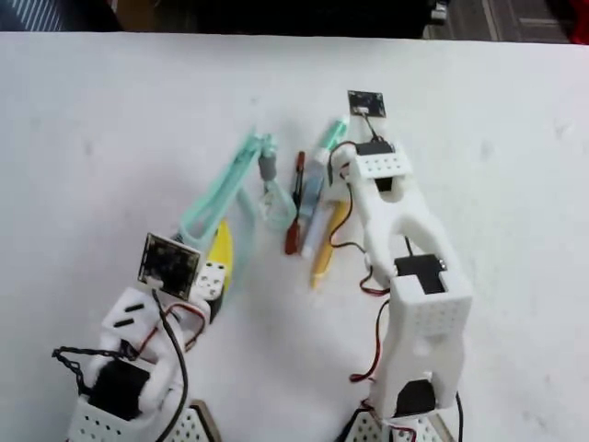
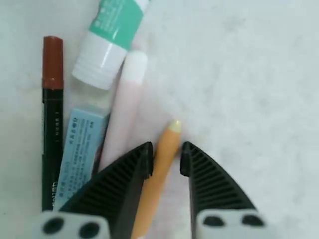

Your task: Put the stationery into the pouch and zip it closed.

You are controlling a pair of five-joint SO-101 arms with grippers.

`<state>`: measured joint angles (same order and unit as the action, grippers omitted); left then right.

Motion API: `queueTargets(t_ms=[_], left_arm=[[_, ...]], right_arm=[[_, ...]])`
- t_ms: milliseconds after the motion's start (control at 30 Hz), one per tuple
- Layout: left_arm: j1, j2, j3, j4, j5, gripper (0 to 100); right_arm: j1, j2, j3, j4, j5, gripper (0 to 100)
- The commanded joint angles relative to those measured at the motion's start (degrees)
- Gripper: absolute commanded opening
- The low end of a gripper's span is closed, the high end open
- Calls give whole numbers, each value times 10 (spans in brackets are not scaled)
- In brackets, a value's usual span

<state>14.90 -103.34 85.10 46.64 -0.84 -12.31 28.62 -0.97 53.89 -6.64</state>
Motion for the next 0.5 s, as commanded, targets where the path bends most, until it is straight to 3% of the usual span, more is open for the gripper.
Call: queueTargets(t_ms=[0,300,467], left_arm=[[-5,-6,-3,-17,-5,23],[-5,-6,-3,-17,-5,23],[-5,-6,-3,-17,-5,23]], right_arm=[[-7,-5,-4,8,0,77],[-7,-5,-4,9,0,76],[-7,-5,-4,9,0,15]])
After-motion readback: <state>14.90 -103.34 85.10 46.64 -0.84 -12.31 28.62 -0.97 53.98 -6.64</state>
